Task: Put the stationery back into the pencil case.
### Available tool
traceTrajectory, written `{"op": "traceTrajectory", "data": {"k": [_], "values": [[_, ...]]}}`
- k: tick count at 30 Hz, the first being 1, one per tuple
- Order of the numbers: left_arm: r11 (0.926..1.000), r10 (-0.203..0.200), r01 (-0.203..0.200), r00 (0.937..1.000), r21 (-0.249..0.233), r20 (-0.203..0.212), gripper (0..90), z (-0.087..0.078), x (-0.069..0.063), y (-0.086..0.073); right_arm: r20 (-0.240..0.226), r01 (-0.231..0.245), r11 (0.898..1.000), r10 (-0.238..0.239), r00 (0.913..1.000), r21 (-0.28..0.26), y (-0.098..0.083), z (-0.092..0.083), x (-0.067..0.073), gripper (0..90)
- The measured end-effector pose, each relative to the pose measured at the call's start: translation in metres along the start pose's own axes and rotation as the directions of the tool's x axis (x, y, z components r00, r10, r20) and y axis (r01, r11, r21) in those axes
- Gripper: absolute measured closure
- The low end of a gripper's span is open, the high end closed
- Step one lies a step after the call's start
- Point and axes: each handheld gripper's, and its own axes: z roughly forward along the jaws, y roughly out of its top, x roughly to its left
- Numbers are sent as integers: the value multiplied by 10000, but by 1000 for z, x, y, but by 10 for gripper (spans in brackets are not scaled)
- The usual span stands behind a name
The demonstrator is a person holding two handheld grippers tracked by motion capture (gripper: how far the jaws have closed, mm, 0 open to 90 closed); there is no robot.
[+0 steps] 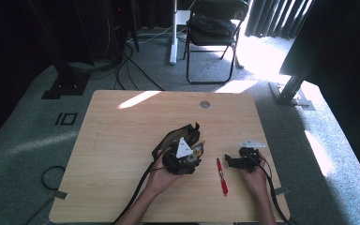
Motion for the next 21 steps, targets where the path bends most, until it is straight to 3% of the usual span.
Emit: {"op": "traceTrajectory", "data": {"k": [21], "values": [[9998, -65, 61, 9997, -177, -219, 418, -7, 7, 1, 0, 2, 10000, -2, 10000, 0, 0, 0, 0, 113]]}}
